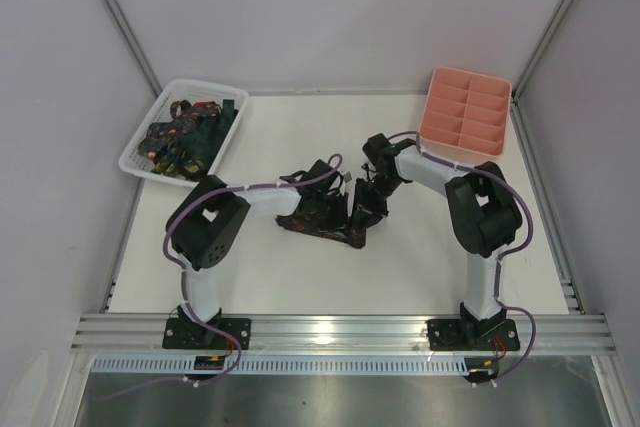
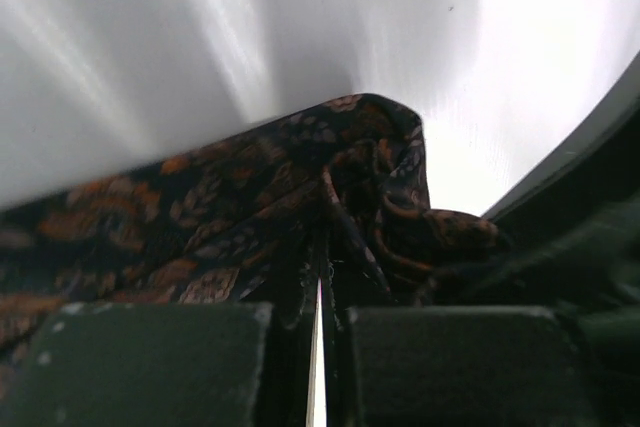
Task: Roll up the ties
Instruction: Roll the tie
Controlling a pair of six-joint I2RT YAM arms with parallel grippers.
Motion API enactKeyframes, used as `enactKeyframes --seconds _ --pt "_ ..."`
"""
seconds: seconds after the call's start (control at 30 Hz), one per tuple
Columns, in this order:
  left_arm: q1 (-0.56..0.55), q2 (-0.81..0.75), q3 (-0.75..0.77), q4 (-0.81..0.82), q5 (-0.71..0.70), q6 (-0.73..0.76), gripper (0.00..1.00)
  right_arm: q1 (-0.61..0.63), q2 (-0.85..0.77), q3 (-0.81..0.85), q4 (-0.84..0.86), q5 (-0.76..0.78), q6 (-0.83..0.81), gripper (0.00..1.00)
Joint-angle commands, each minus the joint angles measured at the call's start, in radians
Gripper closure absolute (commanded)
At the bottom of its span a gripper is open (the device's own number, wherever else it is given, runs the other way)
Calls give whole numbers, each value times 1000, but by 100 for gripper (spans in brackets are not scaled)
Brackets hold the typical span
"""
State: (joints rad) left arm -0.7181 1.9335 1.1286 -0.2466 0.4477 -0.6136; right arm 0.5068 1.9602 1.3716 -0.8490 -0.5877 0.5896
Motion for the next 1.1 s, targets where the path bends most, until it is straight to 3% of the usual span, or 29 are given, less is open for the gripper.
enactKeyframes --seconds 0.0,0.23,0.4,0.67,0.83,0.97,1.07 --pt "-21 -31 -42 32 -116 -18 100 68 63 37 -125 155 32 100" --pt "-21 -146 -197 115 -170 -25 99 90 92 83 -139 272 121 100" --pt "-21 -221 -254 78 -198 -11 100 90 82 99 -153 344 171 100" --pt "-11 -335 -184 -20 -337 9 100 88 101 155 -164 319 203 100" --pt "34 -256 -107 13 -311 14 100 88 91 143 -167 290 200 100" --pt "45 -69 28 -5 -250 26 100 82 80 112 -150 284 219 100" --pt "45 -8 28 -16 -250 22 99 68 59 86 -130 276 252 100"
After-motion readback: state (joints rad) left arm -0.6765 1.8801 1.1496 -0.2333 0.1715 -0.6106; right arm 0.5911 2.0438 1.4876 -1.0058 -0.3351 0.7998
